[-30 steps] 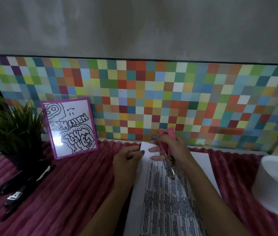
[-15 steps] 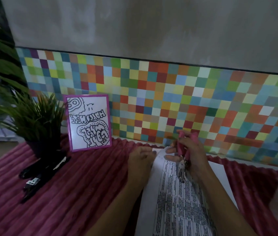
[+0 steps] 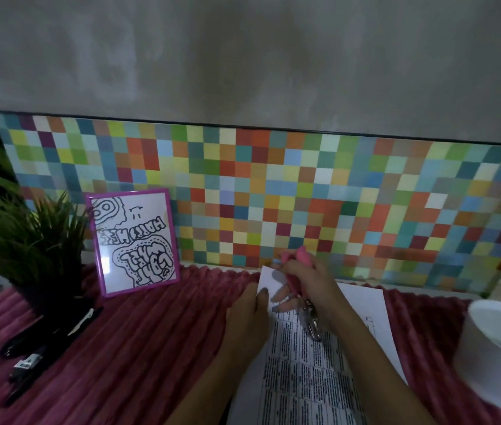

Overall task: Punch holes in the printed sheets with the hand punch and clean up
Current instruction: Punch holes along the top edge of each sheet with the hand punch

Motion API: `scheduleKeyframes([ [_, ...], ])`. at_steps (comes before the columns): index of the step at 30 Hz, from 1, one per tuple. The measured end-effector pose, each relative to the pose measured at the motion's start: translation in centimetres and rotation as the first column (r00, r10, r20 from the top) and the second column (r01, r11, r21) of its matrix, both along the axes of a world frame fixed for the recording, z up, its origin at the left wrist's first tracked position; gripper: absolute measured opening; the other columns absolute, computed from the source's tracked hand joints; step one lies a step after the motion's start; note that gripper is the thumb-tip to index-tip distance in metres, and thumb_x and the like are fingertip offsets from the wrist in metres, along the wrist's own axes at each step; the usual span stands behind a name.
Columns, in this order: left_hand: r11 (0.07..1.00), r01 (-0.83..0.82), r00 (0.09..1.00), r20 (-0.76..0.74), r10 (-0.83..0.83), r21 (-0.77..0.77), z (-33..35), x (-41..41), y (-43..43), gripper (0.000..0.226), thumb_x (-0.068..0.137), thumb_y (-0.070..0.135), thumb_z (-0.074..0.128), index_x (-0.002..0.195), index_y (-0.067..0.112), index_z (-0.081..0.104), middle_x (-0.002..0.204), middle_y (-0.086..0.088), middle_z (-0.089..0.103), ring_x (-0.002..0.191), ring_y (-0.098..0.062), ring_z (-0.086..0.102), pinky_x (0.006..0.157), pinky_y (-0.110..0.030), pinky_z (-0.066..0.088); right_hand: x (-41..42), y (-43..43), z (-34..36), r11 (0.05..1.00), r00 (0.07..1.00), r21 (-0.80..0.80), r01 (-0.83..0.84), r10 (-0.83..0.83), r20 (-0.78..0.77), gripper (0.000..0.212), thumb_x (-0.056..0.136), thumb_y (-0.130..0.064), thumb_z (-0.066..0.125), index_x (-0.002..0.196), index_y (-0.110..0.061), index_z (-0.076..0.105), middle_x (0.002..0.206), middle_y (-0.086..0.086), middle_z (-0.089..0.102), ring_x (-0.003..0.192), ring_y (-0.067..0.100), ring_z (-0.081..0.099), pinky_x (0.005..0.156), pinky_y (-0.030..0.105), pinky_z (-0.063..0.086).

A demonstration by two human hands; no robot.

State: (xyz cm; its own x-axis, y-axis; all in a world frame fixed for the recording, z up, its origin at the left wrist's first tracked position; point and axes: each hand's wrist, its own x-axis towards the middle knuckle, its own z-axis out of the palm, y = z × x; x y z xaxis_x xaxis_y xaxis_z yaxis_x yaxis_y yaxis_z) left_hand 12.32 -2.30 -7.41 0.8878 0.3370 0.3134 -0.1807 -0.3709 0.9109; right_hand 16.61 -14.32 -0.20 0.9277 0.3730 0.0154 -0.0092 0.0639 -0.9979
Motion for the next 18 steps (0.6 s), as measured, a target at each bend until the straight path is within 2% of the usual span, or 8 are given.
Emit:
scheduleKeyframes([
  [3, 0.999, -0.038, 0.997, -0.065, 0.040, 0.030, 0.1, -0.1, -0.2, 0.040, 0.100, 0.016, 0.043, 0.062, 0.027, 0.037, 0.052, 0.010, 0.048, 0.055, -0.005, 0.042, 0.071, -0.040, 0.035, -0.4, 0.2, 0.3, 1.000, 0.999, -0.024, -0.015, 0.016, 0.034, 0.023, 0.094, -0.008, 0.054, 0.116, -0.007, 0.057, 0.088, 0.031, 0.061, 0.063, 0.038, 0.065, 0.054, 0.046, 0.060],
  [7, 0.997, -0.013, 0.998, -0.063, 0.018, 0.077, -0.3, 0.1, -0.1, 0.027, 0.095, 0.030, 0.034, 0.069, 0.030, 0.040, 0.056, 0.010, 0.048, 0.055, -0.003, 0.047, 0.074, -0.047, 0.042, -0.9, 0.2, 0.8, 0.997, 0.997, -0.073, -0.036, 0.041, 0.062, 0.017, 0.093, -0.010, 0.057, 0.109, -0.011, 0.060, 0.100, 0.035, 0.062, 0.065, 0.039, 0.065, 0.056, 0.045, 0.059],
  [9, 0.996, -0.033, 0.999, -0.039, 0.036, 0.089, -0.2, 0.1, -0.2, 0.032, 0.100, 0.022, 0.037, 0.068, 0.027, 0.035, 0.051, 0.010, 0.043, 0.052, -0.002, 0.045, 0.071, -0.041, 0.038, -0.6, 0.3, 1.4, 0.999, 0.998, 0.020, 0.032, -0.033, 0.054, 0.020, 0.091, -0.010, 0.061, 0.111, -0.011, 0.059, 0.103, 0.036, 0.063, 0.072, 0.041, 0.067, 0.062, 0.048, 0.060],
  [11, 0.997, -0.027, 0.999, -0.026, 0.029, 0.073, -0.2, 0.1, -0.1, 0.036, 0.100, 0.016, 0.040, 0.066, 0.025, 0.031, 0.048, 0.008, 0.038, 0.049, -0.004, 0.042, 0.068, -0.036, 0.032, 0.4, 0.2, 2.5, 0.967, 0.986, 0.208, 0.149, -0.160, 0.036, 0.026, 0.091, -0.011, 0.061, 0.116, -0.012, 0.058, 0.106, 0.029, 0.065, 0.079, 0.038, 0.067, 0.066, 0.045, 0.061],
  [13, 0.990, -0.017, 1.000, -0.009, 0.018, 0.143, -0.1, -0.1, -0.2, 0.026, 0.097, 0.019, 0.034, 0.072, 0.022, 0.035, 0.053, 0.009, 0.032, 0.057, 0.001, 0.048, 0.067, -0.033, 0.030, 1.7, 0.3, 3.9, 0.909, 0.977, 0.370, 0.190, -0.211, 0.016, 0.031, 0.091, -0.013, 0.060, 0.121, -0.013, 0.056, 0.096, 0.018, 0.068, 0.073, 0.029, 0.065, 0.065, 0.036, 0.056],
  [15, 0.994, -0.017, 1.000, 0.007, 0.016, 0.108, -0.2, 0.0, -0.2, 0.030, 0.099, 0.018, 0.037, 0.069, 0.025, 0.035, 0.052, 0.007, 0.034, 0.054, -0.003, 0.047, 0.063, -0.033, 0.031, 2.8, 0.9, 5.2, 0.867, 0.978, 0.464, 0.180, -0.208, 0.008, 0.030, 0.092, -0.014, 0.060, 0.121, -0.015, 0.057, 0.086, 0.009, 0.066, 0.064, 0.020, 0.060, 0.060, 0.031, 0.050],
  [17, 0.993, -0.039, 0.999, 0.042, 0.035, 0.109, -0.1, -0.1, -0.2, 0.039, 0.099, 0.016, 0.043, 0.064, 0.030, 0.037, 0.051, 0.004, 0.037, 0.048, -0.009, 0.041, 0.062, -0.034, 0.032, 3.5, 2.0, 5.6, 0.841, 0.979, 0.514, 0.169, -0.201, 0.008, 0.014, 0.092, -0.024, 0.064, 0.102, -0.015, 0.064, 0.074, 0.004, 0.061, 0.057, 0.018, 0.055, 0.051, 0.029, 0.047],
  [18, 0.993, -0.034, 0.998, 0.062, 0.027, 0.110, 0.1, -0.3, -0.3, 0.039, 0.099, 0.016, 0.044, 0.064, 0.033, 0.040, 0.051, 0.004, 0.038, 0.048, -0.009, 0.039, 0.062, -0.035, 0.033, 3.8, 2.5, 5.5, 0.827, 0.980, 0.539, 0.161, -0.200, 0.014, 0.019, 0.089, -0.035, 0.066, 0.090, -0.016, 0.064, 0.070, 0.003, 0.058, 0.054, 0.017, 0.054, 0.050, 0.029, 0.046],
])
